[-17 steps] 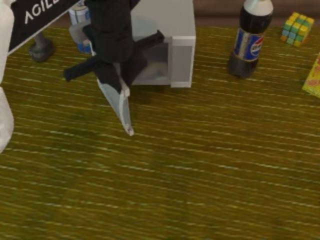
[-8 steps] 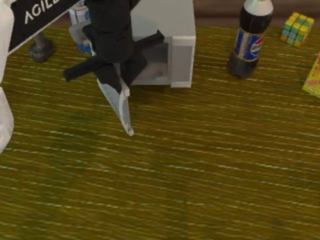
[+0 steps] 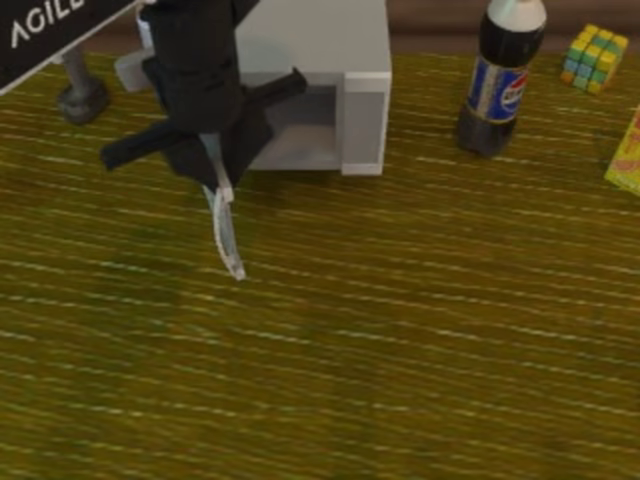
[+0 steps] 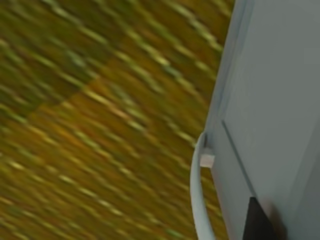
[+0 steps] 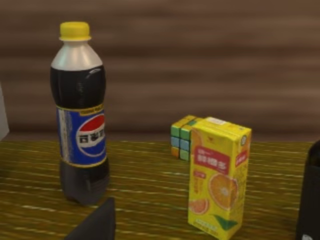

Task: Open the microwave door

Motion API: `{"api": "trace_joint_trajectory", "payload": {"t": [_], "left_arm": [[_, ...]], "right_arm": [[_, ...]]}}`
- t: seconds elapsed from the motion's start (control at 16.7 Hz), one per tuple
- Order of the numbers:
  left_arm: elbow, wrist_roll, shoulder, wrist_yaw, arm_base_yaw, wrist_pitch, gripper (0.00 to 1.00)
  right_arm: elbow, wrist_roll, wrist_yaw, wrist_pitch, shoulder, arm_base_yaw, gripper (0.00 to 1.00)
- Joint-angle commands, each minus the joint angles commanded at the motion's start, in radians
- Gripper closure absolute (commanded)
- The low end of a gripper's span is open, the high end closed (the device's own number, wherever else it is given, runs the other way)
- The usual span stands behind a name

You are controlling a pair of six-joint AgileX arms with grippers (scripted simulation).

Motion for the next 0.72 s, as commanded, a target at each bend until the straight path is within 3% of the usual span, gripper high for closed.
{"api": "trace_joint_trajectory", "payload": {"t": [0.72], "left_arm": [[-0.018, 0.006, -0.01, 0.0, 0.006, 0.006, 1.0]], "right_arm": [[0.0, 0.0, 0.0, 0.0, 0.0, 0.0, 0.0]]}}
